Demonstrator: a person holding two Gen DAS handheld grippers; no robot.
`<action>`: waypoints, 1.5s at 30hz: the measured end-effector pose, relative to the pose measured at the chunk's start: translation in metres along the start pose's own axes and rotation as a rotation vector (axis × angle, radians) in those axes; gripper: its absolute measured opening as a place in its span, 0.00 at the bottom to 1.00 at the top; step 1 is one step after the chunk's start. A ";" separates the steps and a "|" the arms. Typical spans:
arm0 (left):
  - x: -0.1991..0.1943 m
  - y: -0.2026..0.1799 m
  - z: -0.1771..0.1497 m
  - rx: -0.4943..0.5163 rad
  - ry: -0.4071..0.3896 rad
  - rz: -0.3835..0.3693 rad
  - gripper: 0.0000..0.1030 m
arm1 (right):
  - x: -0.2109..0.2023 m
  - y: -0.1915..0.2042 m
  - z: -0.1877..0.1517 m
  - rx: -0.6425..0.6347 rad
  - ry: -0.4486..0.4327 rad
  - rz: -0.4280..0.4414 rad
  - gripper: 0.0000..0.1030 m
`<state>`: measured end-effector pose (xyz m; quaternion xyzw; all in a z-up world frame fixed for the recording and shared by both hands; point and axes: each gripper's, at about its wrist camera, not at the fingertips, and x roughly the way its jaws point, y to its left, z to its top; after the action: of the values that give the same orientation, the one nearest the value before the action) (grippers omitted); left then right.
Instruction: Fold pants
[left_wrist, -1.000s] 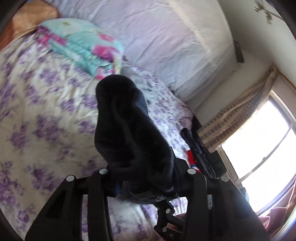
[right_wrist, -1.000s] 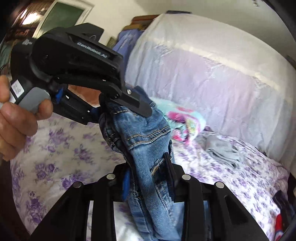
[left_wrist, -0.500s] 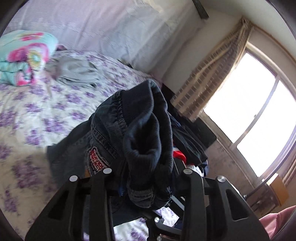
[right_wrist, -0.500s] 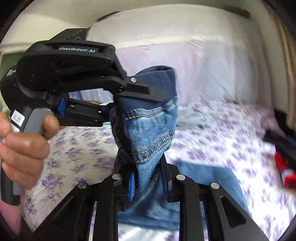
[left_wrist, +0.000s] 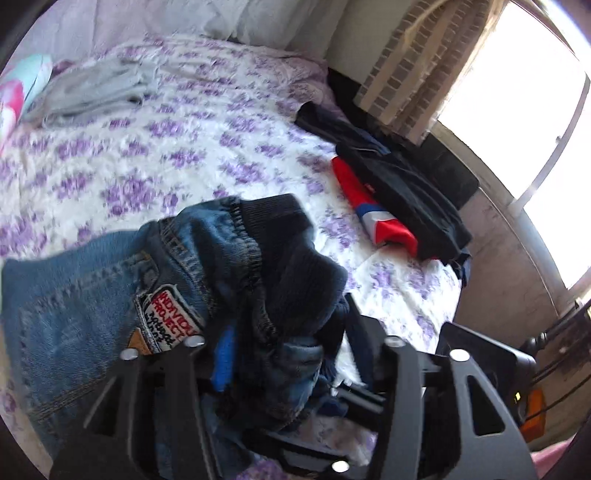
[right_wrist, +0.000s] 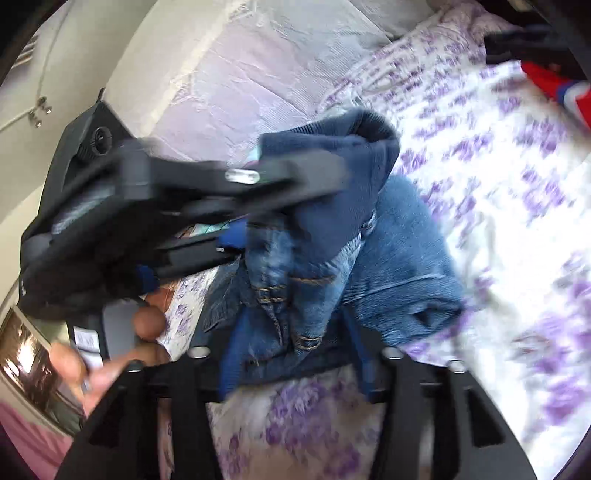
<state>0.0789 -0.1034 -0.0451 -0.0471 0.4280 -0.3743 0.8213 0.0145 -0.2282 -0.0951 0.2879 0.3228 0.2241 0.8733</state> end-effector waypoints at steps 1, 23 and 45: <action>-0.012 -0.003 0.002 0.007 -0.033 -0.004 0.70 | -0.010 0.003 0.002 -0.017 -0.031 -0.027 0.79; -0.140 0.127 -0.074 -0.387 -0.271 0.380 0.91 | 0.014 -0.047 0.042 0.101 -0.019 -0.120 0.46; -0.092 0.132 -0.082 -0.399 -0.114 0.390 0.92 | 0.062 0.066 0.004 -0.521 0.096 -0.326 0.80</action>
<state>0.0610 0.0711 -0.0877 -0.1456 0.4471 -0.1145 0.8751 0.0464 -0.1451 -0.0765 -0.0120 0.3376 0.1694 0.9258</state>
